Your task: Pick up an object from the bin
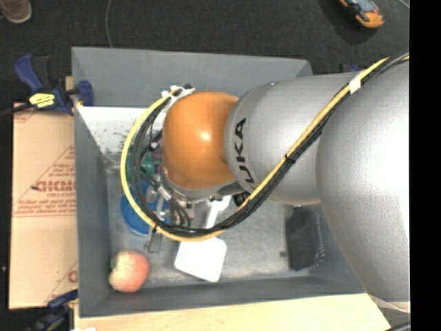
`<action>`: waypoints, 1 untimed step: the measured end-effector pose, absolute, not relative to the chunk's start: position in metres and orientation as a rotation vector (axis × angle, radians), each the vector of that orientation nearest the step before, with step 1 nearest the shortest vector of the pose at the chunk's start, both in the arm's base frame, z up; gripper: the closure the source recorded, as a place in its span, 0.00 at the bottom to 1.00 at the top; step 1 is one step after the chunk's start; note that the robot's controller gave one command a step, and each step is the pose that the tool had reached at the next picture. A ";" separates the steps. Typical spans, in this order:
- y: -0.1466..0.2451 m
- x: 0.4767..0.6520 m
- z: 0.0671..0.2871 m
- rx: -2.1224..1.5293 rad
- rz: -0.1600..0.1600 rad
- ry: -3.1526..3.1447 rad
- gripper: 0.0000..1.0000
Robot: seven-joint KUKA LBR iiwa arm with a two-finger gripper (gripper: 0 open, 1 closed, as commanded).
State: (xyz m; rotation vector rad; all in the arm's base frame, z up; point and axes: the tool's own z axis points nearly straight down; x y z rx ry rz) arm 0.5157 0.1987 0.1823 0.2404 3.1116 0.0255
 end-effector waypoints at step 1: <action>0.212 0.508 0.206 0.236 0.030 3.113 0.00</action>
Offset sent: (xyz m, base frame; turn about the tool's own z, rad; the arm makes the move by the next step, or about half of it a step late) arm -0.0056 -0.0105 -0.0121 0.0088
